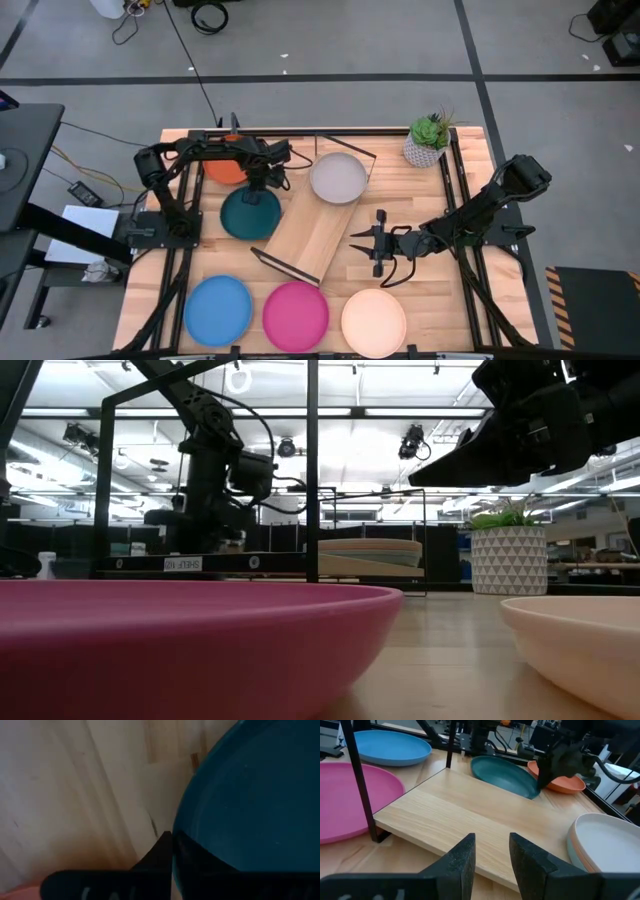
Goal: Place and stack plates onto a shelf
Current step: Put the dark blue plate on the shelf
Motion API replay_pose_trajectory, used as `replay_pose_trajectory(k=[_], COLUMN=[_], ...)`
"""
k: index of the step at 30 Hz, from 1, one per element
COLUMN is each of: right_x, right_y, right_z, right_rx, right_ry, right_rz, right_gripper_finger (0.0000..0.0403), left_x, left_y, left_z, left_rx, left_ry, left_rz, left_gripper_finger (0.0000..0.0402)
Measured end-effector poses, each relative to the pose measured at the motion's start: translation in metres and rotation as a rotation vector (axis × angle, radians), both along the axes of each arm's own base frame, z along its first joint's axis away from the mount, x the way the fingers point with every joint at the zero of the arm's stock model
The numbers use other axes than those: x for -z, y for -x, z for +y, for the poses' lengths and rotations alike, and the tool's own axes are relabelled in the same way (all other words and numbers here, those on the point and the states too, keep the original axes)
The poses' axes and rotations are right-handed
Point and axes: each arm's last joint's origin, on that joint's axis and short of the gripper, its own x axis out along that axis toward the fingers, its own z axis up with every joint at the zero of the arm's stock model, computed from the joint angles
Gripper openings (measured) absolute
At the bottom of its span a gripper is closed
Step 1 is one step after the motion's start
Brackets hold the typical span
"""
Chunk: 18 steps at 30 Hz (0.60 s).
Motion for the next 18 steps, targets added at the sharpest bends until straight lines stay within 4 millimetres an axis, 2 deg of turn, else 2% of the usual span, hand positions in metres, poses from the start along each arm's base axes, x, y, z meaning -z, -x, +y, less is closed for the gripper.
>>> replay_pose_trajectory(k=[2,6,11,15,18], right_x=[0.000,0.000,0.000,0.000,0.000], right_y=[0.000,0.000,0.000,0.000,0.000], right_z=[0.000,0.000,0.000,0.000,0.000], right_rx=[-0.001,-0.002,-0.002,-0.002,-0.002], right_ry=[0.001,0.006,0.007,0.006,0.006], right_rz=[0.003,0.004,0.005,0.005,0.005], right_gripper_finger=[0.0125,0.0125,0.0125,0.0125,0.0125], left_x=[-0.003,-0.023,-0.058,-0.090,-0.110], left_y=[-0.001,-0.007,-0.012,-0.011,-0.015], left_z=[-0.001,-0.002,0.000,-0.003,-0.005], left_rx=[0.005,0.013,0.048,0.175,0.241], left_ry=[-0.017,-0.022,-0.013,0.003,0.003], left_rz=[0.008,0.025,0.087,0.181,0.158], left_gripper_finger=[0.0013,0.0009,0.0008,0.0008,0.0008])
